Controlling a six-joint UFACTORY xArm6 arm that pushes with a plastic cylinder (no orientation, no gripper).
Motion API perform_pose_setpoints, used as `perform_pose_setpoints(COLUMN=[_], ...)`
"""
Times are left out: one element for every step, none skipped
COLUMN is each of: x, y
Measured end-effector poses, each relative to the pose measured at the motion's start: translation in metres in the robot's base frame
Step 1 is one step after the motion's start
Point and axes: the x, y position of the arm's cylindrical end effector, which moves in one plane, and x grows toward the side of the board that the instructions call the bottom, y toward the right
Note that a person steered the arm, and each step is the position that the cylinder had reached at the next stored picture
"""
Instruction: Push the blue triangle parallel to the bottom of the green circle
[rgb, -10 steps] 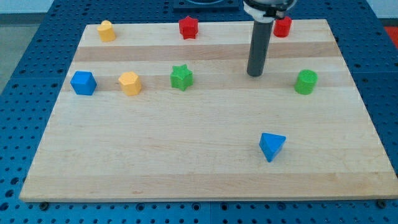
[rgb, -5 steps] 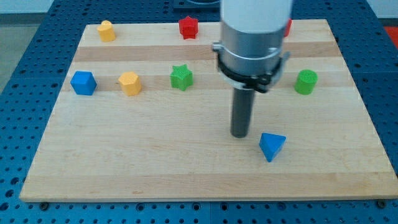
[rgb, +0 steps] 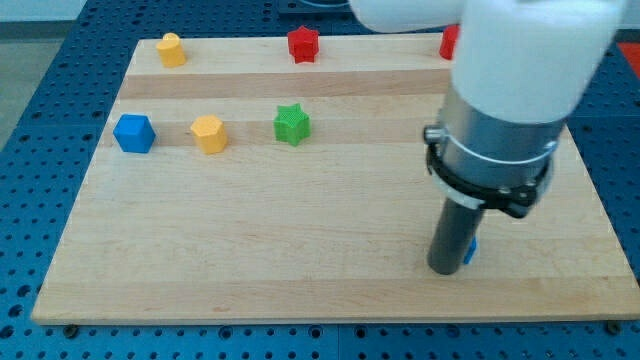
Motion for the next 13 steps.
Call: perform_pose_setpoints(x=[-0.003,-0.014,-0.022,-0.024,-0.024,-0.023,-0.013,-0.032,-0.07,-0.07,-0.05,-0.035,-0.019], y=[-0.01,-0.059,-0.048,-0.032,-0.013,0.007,0.022,0.019,0.011,0.033,0.048,0.05,0.059])
